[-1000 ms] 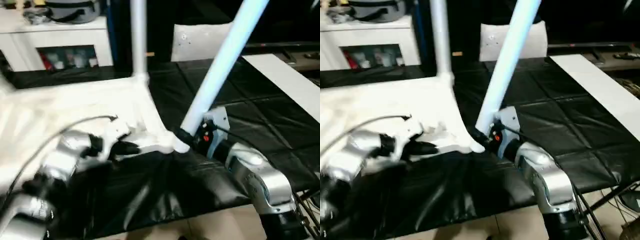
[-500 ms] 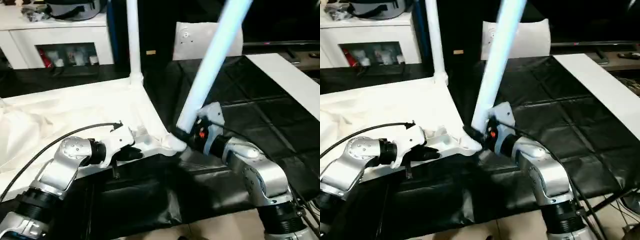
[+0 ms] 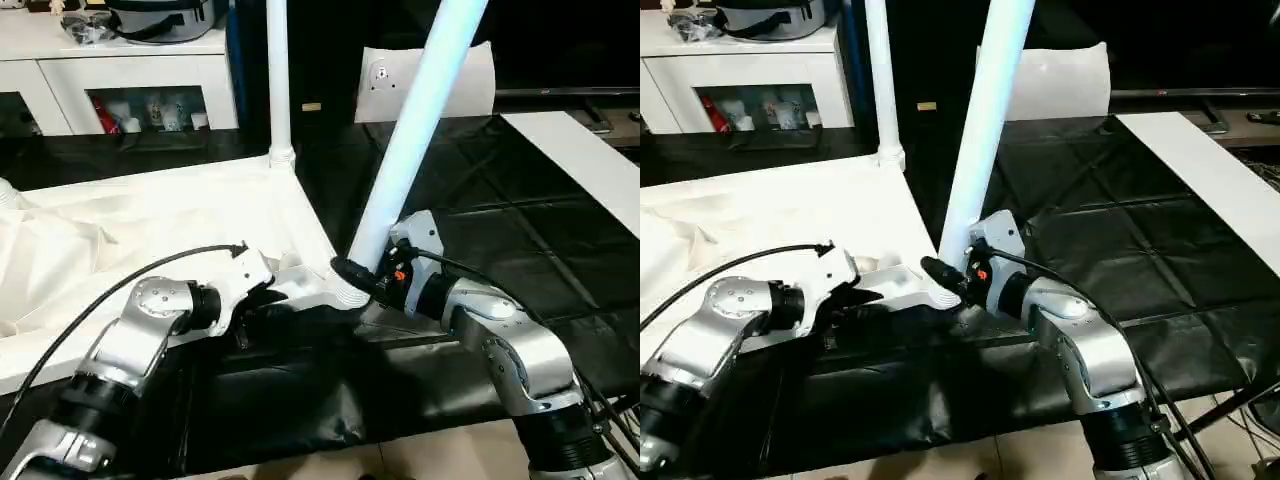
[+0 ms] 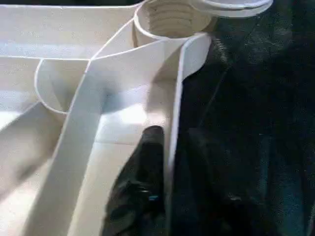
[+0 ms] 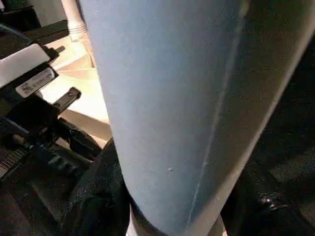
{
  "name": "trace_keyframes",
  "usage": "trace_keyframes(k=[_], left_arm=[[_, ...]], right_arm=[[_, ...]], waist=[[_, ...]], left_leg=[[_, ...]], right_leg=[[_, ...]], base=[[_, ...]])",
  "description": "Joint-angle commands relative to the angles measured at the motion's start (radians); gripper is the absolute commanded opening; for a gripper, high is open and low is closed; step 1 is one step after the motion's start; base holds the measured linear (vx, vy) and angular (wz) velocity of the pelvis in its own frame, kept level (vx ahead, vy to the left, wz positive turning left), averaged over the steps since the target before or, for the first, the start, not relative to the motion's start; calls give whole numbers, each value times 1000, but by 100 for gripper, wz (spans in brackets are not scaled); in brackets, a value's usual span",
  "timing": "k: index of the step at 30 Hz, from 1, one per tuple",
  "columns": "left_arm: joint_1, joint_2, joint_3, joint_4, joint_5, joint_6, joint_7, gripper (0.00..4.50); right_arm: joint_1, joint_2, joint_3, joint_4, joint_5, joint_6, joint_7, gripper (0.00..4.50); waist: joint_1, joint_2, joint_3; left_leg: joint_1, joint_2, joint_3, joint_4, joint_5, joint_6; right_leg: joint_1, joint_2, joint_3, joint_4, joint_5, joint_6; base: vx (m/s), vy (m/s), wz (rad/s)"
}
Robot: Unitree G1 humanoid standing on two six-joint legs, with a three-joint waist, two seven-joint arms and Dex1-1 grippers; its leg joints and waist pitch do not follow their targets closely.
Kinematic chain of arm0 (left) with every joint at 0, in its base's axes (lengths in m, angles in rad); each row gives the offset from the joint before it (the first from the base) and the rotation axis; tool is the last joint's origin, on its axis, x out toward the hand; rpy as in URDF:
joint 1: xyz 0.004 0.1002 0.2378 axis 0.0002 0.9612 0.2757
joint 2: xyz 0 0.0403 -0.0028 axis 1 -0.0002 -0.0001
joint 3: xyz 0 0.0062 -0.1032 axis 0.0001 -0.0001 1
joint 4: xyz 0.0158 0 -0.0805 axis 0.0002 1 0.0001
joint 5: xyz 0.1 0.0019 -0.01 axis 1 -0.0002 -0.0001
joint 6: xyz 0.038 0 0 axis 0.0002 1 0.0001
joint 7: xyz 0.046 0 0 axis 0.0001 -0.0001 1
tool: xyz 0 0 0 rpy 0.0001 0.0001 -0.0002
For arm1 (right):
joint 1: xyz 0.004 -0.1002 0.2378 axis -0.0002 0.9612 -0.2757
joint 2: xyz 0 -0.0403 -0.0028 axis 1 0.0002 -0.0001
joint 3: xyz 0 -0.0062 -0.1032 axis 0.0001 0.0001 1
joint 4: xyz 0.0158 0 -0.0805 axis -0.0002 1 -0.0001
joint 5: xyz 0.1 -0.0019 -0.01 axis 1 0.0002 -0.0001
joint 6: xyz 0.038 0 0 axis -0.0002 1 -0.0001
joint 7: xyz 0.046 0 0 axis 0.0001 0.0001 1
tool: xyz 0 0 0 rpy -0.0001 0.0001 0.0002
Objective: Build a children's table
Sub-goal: Insert table leg to table base
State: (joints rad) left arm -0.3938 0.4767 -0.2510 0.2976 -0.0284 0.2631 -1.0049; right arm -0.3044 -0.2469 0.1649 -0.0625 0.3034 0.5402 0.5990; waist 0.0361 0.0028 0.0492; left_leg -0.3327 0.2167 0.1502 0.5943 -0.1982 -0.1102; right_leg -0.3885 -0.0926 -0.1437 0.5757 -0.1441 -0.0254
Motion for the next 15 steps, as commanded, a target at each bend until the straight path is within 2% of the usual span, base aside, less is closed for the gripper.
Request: trace_keyframes(k=[1, 2, 4, 7, 10, 11, 12, 15], left_arm=[[-8, -2, -9, 25, 4, -11, -4, 56], [-17, 1, -14, 48, 8, -32, -16, 31], [-26, 7, -24, 69, 18, -50, -30, 27], [-51, 29, -56, 120, 51, -103, -66, 4], [-65, 39, -76, 143, 71, -125, -79, 0], [-70, 44, -85, 153, 80, -136, -90, 0], [-74, 50, -96, 161, 90, -147, -101, 0], [-85, 62, -119, 181, 112, -172, -124, 0]], right_arm=[[-1, -6, -1, 2, -1, -11, 8, 192], [-8, -6, -1, 9, -3, -13, 11, 192], [-16, -6, -1, 17, -6, -16, 13, 192], [-47, -13, 8, 54, -27, -36, 21, 192], [-67, -14, 9, 79, -32, -43, 24, 192], [-77, -12, 6, 89, -31, -38, 23, 192], [-89, -12, 4, 99, -29, -31, 25, 192], [-126, -17, 12, 144, -31, -19, 52, 192]], waist=[[0, 0, -57], [-1, 0, -57], [0, -3, -58], [0, 0, -59], [-1, -1, -60], [0, 4, -60], [0, 1, -59], [-1, 2, -60]], left_leg=[[-4, -1, 3, -69, -299, 25], [-4, -2, 3, -69, -299, 27], [-4, -2, 3, -68, -295, 28], [-5, 0, 1, -70, -293, 26], [-6, 1, 1, -71, -288, 24], [-5, 1, 1, -71, -284, 22], [-5, 1, 3, -70, -284, 23], [-5, 2, 2, -71, -288, 22]], right_leg=[[41, -52, 40, -102, -566, -12], [40, -51, 40, -104, -568, -10], [41, -53, 40, -103, -565, -13], [42, -54, 41, -100, -555, -17], [42, -54, 43, -97, -541, -27], [43, -56, 44, -94, -535, -34], [42, -55, 45, -95, -537, -35], [42, -55, 44, -93, -535, -40]], base=[[0, 0, 0], [0, 0, 0], [0, 0, 0], [0, 0, 0], [0, 0, 0], [0, 0, 0], [0, 0, 0], [0, 0, 0]])
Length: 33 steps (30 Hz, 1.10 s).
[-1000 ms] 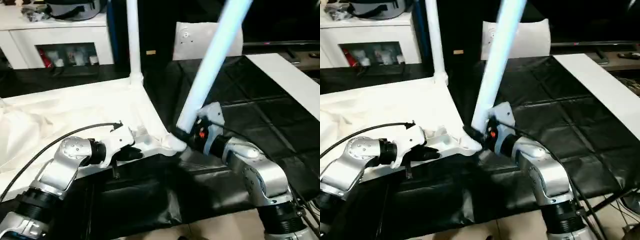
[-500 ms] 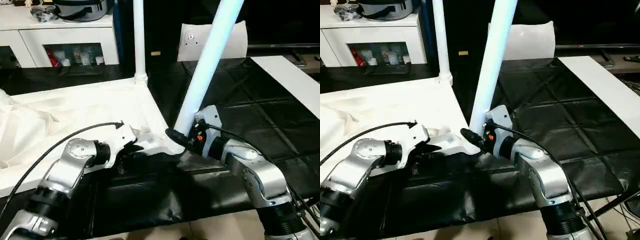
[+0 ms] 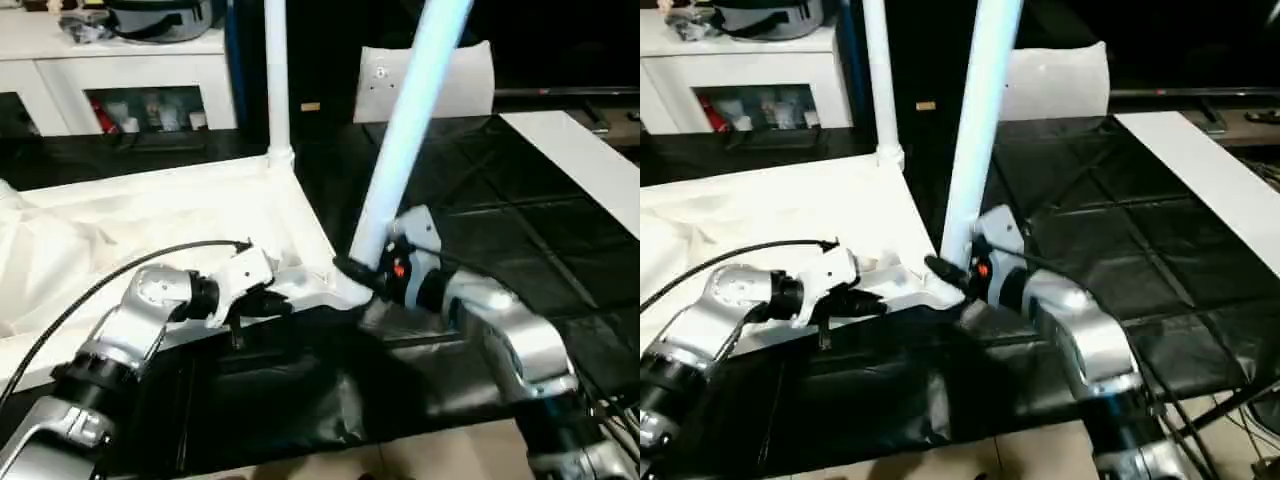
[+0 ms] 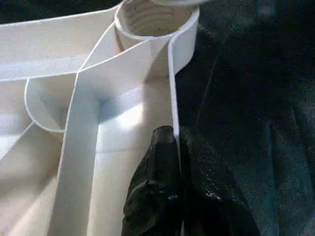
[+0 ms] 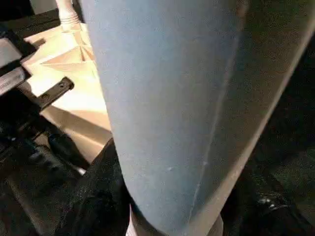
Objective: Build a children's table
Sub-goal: Insert table leg to table base
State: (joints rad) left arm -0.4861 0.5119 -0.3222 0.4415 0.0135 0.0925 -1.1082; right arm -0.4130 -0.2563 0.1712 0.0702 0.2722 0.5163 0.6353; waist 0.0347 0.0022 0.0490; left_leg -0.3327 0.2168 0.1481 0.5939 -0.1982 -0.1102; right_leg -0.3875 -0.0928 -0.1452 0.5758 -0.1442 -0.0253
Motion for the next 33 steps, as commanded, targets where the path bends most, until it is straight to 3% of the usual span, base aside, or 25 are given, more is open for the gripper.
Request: trace_keyframes(k=[1, 3, 7, 11, 20, 24, 29, 33], left_arm=[[5, 28, -47, 37, 65, -6, -28, 0], [6, 24, -36, 22, 37, -13, -52, 0], [10, 23, -29, 2, -1, -22, -93, 0], [9, 24, -30, -6, -11, -26, -107, 0], [10, 27, -39, -25, -11, -31, -138, 0], [2, 24, -42, -19, -7, -42, -136, 0], [10, 29, -36, -47, -20, -33, -150, 0], [24, 20, -13, -62, -42, -18, -128, 0]], right_arm=[[-29, -10, 11, 29, -2, 7, 28, 192], [-46, -15, 23, 52, -6, 22, 48, 192], [-60, -15, 40, 84, -19, 11, 66, 192], [-75, -15, 64, 125, -39, 22, 75, 192], [-94, 8, 70, 199, -26, 24, 114, 192], [-94, -6, 100, 224, -44, 30, 146, 191], [-103, 17, 68, 290, -34, 15, 138, 191], [-79, 37, 2, 333, 8, 13, 130, 191]], waist=[[1, 3, -59], [0, -3, -59], [4, 0, -63], [9, -5, -64], [12, -4, -61], [13, -2, -63], [11, -2, -64], [11, 0, -66]], left_leg=[[-6, 2, 3, -71, -289, 21], [-5, 3, 4, -70, -287, 21], [-7, 6, 6, -71, -257, 21], [-7, 11, 9, -74, -225, 19], [-4, 12, 10, -76, -252, 8], [-4, 12, 9, -76, -252, 6], [-2, 14, 8, -78, -273, -3], [0, 15, 6, -78, -292, -7]], right_leg=[[43, -56, 45, -93, -535, -41], [43, -57, 46, -92, -536, -46], [44, -58, 51, -83, -491, -67], [44, -57, 58, -71, -428, -99], [45, -57, 59, -73, -448, -97], [44, -57, 59, -73, -444, -96], [44, -56, 60, -72, -433, -104], [43, -58, 59, -72, -427, -115]], base=[[0, 0, 0], [0, 0, 0], [0, 0, 0], [0, 0, 0], [0, 0, 0], [0, 0, 0], [0, 0, 0], [0, 0, 0]])
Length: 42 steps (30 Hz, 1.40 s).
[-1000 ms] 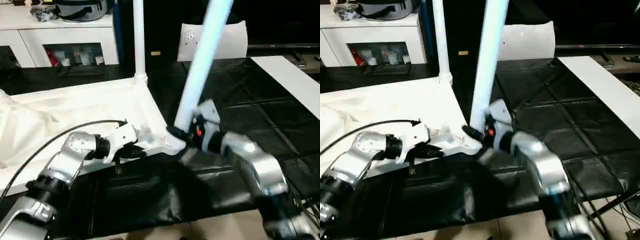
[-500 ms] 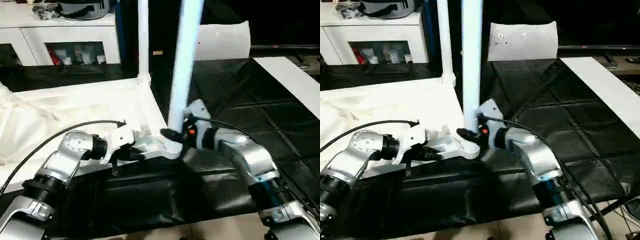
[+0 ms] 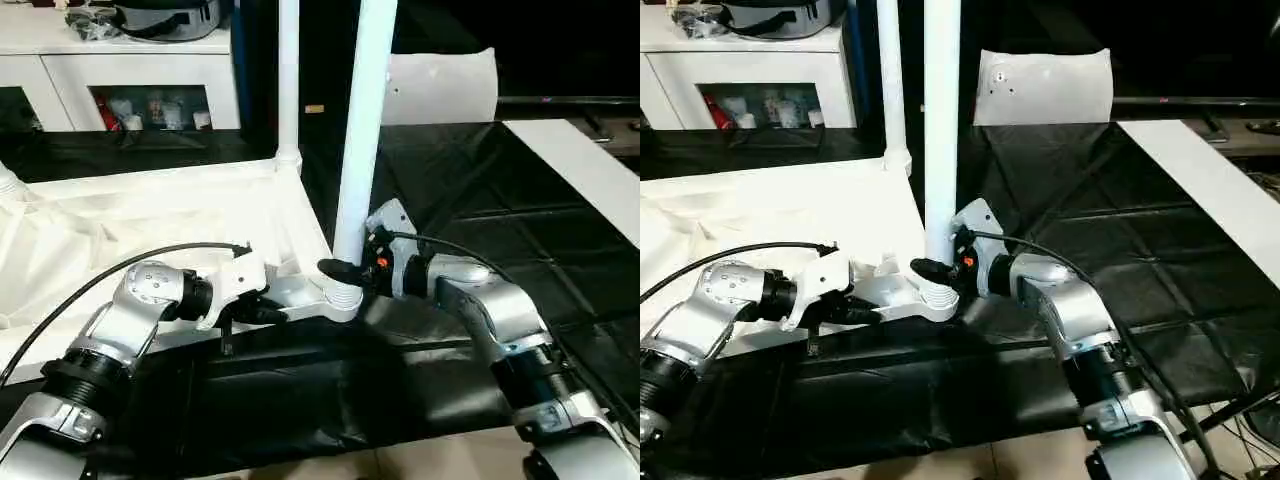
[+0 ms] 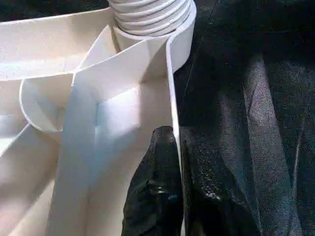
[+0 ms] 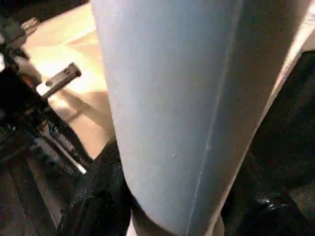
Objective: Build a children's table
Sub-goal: Insert table leg to table base
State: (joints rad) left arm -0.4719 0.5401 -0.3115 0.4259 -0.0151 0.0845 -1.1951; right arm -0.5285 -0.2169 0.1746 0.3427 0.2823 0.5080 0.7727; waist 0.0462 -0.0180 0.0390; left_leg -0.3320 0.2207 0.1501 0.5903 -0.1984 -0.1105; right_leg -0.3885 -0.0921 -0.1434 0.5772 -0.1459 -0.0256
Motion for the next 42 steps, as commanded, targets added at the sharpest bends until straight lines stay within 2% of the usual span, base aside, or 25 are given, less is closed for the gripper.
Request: trace_keyframes(k=[1, 4, 5, 7, 8, 13, 15, 16, 18, 19, 21, 22, 23, 24, 28, 29, 30, 31, 34, 35, 39, 42], left_arm=[[13, -10, -19, -47, -15, -9, -30, 0], [16, -12, -11, -42, -12, -7, -9, 0], [16, -15, -5, -37, -10, -8, 4, 0], [14, -19, 8, -25, -11, -5, 25, 0], [13, -19, 10, -21, -10, -5, 31, 0], [7, -18, 12, -4, 6, -5, 45, 0], [1, -15, 7, 11, 17, -9, 53, 0], [-2, -14, 5, 16, 20, -11, 54, 0], [-6, -10, -3, 23, 29, -18, 52, 0], [-7, -9, -4, 24, 30, -19, 51, 0], [-11, -3, -16, 29, 41, -30, 43, 0], [-11, -3, -16, 29, 41, -30, 43, 0], [-13, 3, -23, 30, 48, -37, 36, 0], [-17, 11, -35, 33, 60, -50, 25, 0], [-27, 22, -53, 44, 78, -74, 7, 0], [-36, 26, -63, 54, 86, -89, -6, 0], [-41, 28, -68, 58, 89, -96, -12, 0], [-42, 29, -69, 59, 91, -98, -14, 0], [-62, 32, -87, 76, 101, -122, -41, 0], [-81, 30, -98, 93, 109, -138, -56, 0], [-120, 23, -112, 134, 118, -163, -78, 0], [-139, 25, -118, 166, 126, -180, -86, 0]], right_arm=[[50, 0, -17, 64, 9, 19, -8, 191], [78, 6, -45, 60, 34, 13, -9, 191], [94, 9, -60, 57, 46, 6, -9, 191], [137, 13, -79, 43, 62, -22, -2, 191], [155, 14, -81, 36, 62, -40, 2, 191], [225, 24, -82, -7, 56, -119, 13, 191], [263, 14, -56, -41, 30, -176, 17, 191], [275, 7, -44, -53, 19, -193, 22, 191], [285, -13, -10, -65, -19, -231, 30, 191], [285, -18, -3, -66, -28, -239, 32, 191], [276, -48, 47, -65, -84, -283, 45, 191], [276, -48, 47, -65, -84, -283, 45, 191], [260, -58, 67, -58, -106, -295, 53, 191], [237, -65, 86, -47, -126, -303, 66, 191], [206, -68, 106, -33, -135, -303, 96, 191], [197, -75, 124, -28, -131, -296, 128, 191], [193, -79, 133, -27, -129, -292, 144, 191], [192, -80, 136, -26, -128, -291, 150, 191], [196, -88, 162, -17, -117, -284, 207, 191], [201, -86, 170, -7, -111, -284, 230, 191], [219, -77, 186, -6, -94, -275, 271, 191], [238, -74, 204, -28, -87, -268, 292, 191]], waist=[[0, 19, -57], [8, 24, -59], [9, 23, -58], [14, 31, -58], [16, 25, -59], [16, 28, -55], [16, 29, -53], [16, 32, -53], [15, 30, -51], [15, 30, -50], [12, 32, -49], [11, 31, -48], [11, 32, -50], [9, 28, -49], [6, 29, -49], [4, 15, -49], [6, 23, -50], [5, 20, -49], [8, 21, -49], [7, 16, -48], [11, 16, -48], [10, 17, -49]], left_leg=[[-1, 12, 5, -74, -288, -6], [-2, 13, 5, -76, -270, -6], [0, 13, 7, -76, -273, -7], [1, 13, 7, -76, -284, -9], [0, 13, 8, -76, -289, -8], [2, 9, 7, -78, -317, -1], [2, 8, 6, -77, -324, 3], [3, 7, 6, -77, -329, 2], [5, 7, 4, -78, -338, 6], [4, 7, 4, -79, -344, 6], [5, 5, 2, -78, -363, 6], [4, 4, 2, -78, -365, 7], [8, 4, 1, -77, -367, 8], [5, 4, 1, -77, -369, 10], [4, 5, -2, -78, -375, 12], [1, 5, -1, -78, -374, 15], [3, 6, -2, -78, -373, 16], [3, 6, -2, -78, -373, 19], [3, 8, -2, -79, -373, 18], [2, 8, -2, -80, -374, 21], [6, 6, -4, -80, -400, 14], [4, 8, -7, -83, -406, 8]], right_leg=[[45, -59, 58, -73, -416, -116], [47, -56, 60, -65, -364, -135], [46, -56, 60, -66, -358, -138], [47, -57, 61, -68, -360, -138], [47, -57, 60, -70, -365, -134], [45, -57, 55, -81, -436, -106], [43, -57, 53, -87, -470, -92], [41, -57, 53, -88, -480, -89], [41, -56, 51, -92, -502, -77], [40, -56, 50, -93, -509, -75], [41, -55, 46, -97, -540, -60], [41, -55, 46, -99, -547, -56], [39, -55, 45, -99, -555, -54], [39, -54, 44, -101, -557, -52], [40, -56, 43, -99, -557, -54], [40, -55, 43, -100, -560, -50], [40, -57, 45, -98, -561, -52], [39, -57, 44, -99, -560, -52], [38, -58, 46, -98, -555, -56], [38, -57, 45, -99, -559, -54], [35, -60, 43, -106, -597, -39], [37, -62, 43, -103, -587, -41]], base=[[0, 0, 0], [0, 0, 0], [0, 0, 0], [0, 0, 0], [0, 0, 0], [0, 0, 0], [0, 0, 0], [0, 0, 0], [0, 0, 0], [0, 0, 0], [0, 0, 0], [0, 0, 0], [0, 0, 0], [0, 0, 0], [0, 0, 0], [0, 0, 0], [0, 0, 0], [0, 0, 0], [0, 0, 0], [0, 0, 0], [0, 0, 0], [0, 0, 0]])
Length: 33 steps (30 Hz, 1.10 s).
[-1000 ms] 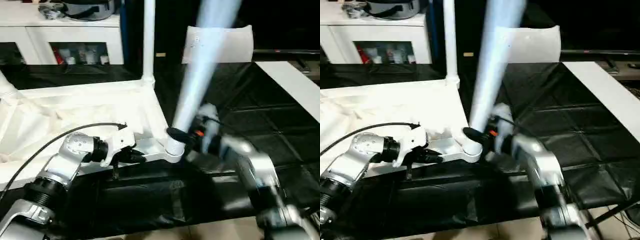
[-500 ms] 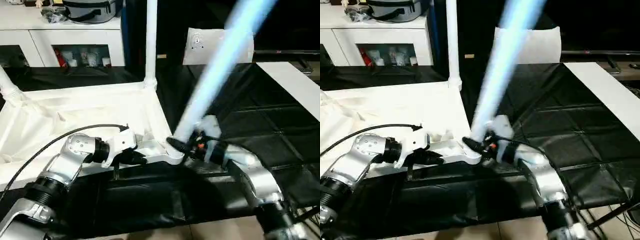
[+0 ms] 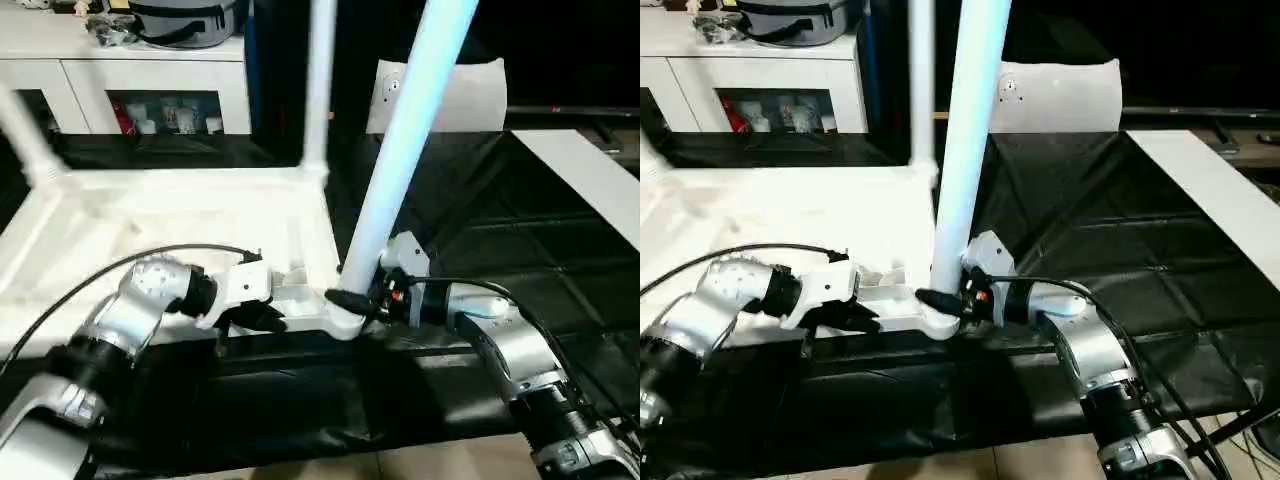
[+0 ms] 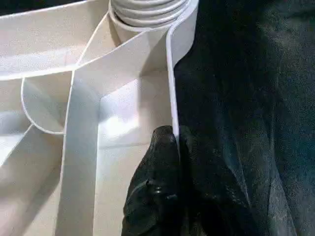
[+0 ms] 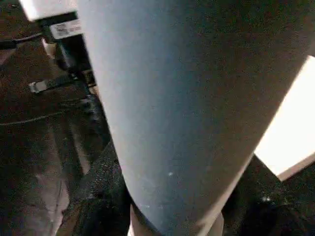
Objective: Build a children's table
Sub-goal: Insert table leg to table base
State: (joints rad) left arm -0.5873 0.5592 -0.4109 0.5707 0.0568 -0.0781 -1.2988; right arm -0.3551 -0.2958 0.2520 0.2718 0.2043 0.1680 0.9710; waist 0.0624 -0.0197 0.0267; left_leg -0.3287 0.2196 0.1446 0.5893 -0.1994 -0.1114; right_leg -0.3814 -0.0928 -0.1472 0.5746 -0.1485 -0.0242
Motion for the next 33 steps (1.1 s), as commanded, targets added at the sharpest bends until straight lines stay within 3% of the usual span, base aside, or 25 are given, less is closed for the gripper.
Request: trace_keyframes(k=[1, 8, 11, 14, 15, 16, 17, 18, 19, 20, 21, 22, 23, 24, 25, 26, 27, 28, 30, 33], left_arm=[[-24, 6, -19, 21, 54, -17, 18, 0], [-45, 23, -11, 86, 68, -40, 31, 0], [-9, 28, 15, 38, 39, 6, 37, 0], [91, 42, 83, -127, -28, 154, 77, 0], [91, 42, 83, -127, -28, 154, 77, 0], [145, 46, 107, -218, -54, 221, 98, 0], [145, 46, 107, -218, -54, 221, 98, 0], [188, 44, 122, -294, -70, 271, 120, 0], [198, 44, 125, -310, -73, 282, 124, 0], [261, 24, 141, -427, -90, 366, 169, 0], [316, -10, 147, -535, -90, 448, 221, 0], [350, -42, 147, -611, -80, 514, 262, 0], [368, -68, 143, -657, -59, 557, 296, 0], [374, -94, 134, -682, -32, 584, 324, 0], [375, -113, 126, -701, -17, 610, 348, 0], [372, -133, 117, -712, -2, 632, 371, 0], [372, -133, 117, -712, -2, 632, 371, 0], [368, -145, 107, -725, 13, 654, 391, 0], [354, -159, 91, -734, 26, 687, 419, 0], [336, -160, 86, -743, 58, 752, 468, 0]], right_arm=[[64, 5, 127, 43, -9, 72, 94, 191], [76, 27, 137, 34, -27, 62, 85, 191], [58, 50, 113, 68, -48, 36, 25, 191], [24, 99, 53, 125, -61, 18, -100, 191], [24, 99, 53, 125, -61, 18, -100, 191], [5, 123, 27, 150, -63, 18, -155, 191], [5, 123, 27, 150, -63, 18, -155, 191], [-10, 142, 9, 169, -62, 17, -195, 191], [-13, 146, 5, 173, -62, 17, -204, 191], [-41, 180, -20, 207, -62, 13, -266, 191], [-75, 218, -44, 248, -64, 6, -330, 191], [-102, 247, -61, 283, -68, -3, -377, 191], [-123, 269, -72, 310, -73, -11, -414, 190], [-140, 284, -79, 331, -78, -18, -444, 190], [-151, 296, -84, 346, -80, -21, -468, 190], [-160, 307, -92, 358, -76, -21, -489, 190], [-160, 307, -92, 358, -76, -21, -489, 190], [-167, 315, -97, 368, -74, -23, -505, 190], [-175, 326, -96, 383, -76, -31, -517, 190], [-184, 344, -103, 413, -84, -56, -524, 190]], waist=[[-5, 18, -38], [-6, 14, -41], [-9, 15, -39], [-20, 15, -34], [-22, 17, -35], [-36, 16, -34], [-45, 17, -30], [-53, 22, -27], [-57, 14, -34], [-72, 17, -25], [-87, 16, -25], [-105, 24, -28], [-112, 25, -26], [-120, 16, -27], [-119, 24, -30], [-120, 22, -32], [-118, 12, -33], [-107, 18, -31], [-102, 15, -31], [-99, 10, -30]], left_leg=[[2, 10, -1, -82, -405, 8], [-1, 8, 1, -84, -393, 8], [0, 7, 1, -85, -396, 3], [0, 7, -3, -88, -423, -8], [5, 5, -3, -84, -431, -10], [8, 5, -7, -83, -460, -12], [1, 4, -11, -85, -470, -11], [9, 1, -12, -80, -498, -5], [11, 7, -14, -81, -498, -13], [-2, 4, -18, -86, -514, -5], [-10, 13, -25, -97, -528, -12], [-17, 21, -34, -104, -549, -24], [-15, 21, -35, -103, -557, -20], [-4, 16, -29, -97, -546, -10], [0, 14, -28, -93, -534, -9], [-7, 10, -23, -91, -487, -1], [-7, 9, -17, -91, -461, 6], [-1, 7, -13, -87, -445, 11], [-13, 11, -14, -92, -428, 13], [-13, 11, -13, -92, -425, 11]], right_leg=[[30, -61, 48, -101, -579, -43], [31, -62, 50, -99, -578, -42], [30, -63, 47, -101, -596, -39], [30, -62, 38, -107, -640, -25], [26, -62, 36, -109, -652, -18], [25, -61, 30, -112, -674, -9], [27, -60, 25, -113, -685, -5], [22, -55, 16, -129, -715, 12], [26, -64, 19, -119, -692, 2], [32, -55, 8, -127, -710, 14], [42, -58, 7, -121, -680, 4], [53, -65, 6, -106, -640, -14], [52, -62, 5, -111, -634, -14], [42, -63, 11, -118, -615, -32], [40, -67, 13, -116, -601, -46], [39, -67, 22, -113, -568, -68], [35, -65, 27, -115, -559, -75], [27, -62, 31, -114, -548, -82], [34, -58, 32, -106, -516, -84], [34, -59, 35, -101, -512, -87]], base=[[0, 0, 0], [0, 0, 0], [0, 0, 0], [0, 0, 0], [0, 0, 0], [0, 0, 0], [0, 0, 0], [0, 0, 0], [0, 0, 0], [0, 0, 0], [0, 0, 0], [-12, 33, -19], [0, 0, 0], [0, 0, 0], [0, 0, 0], [0, 0, 0], [0, 0, 0], [0, 0, 0], [0, 0, 0], [0, 0, 0]])
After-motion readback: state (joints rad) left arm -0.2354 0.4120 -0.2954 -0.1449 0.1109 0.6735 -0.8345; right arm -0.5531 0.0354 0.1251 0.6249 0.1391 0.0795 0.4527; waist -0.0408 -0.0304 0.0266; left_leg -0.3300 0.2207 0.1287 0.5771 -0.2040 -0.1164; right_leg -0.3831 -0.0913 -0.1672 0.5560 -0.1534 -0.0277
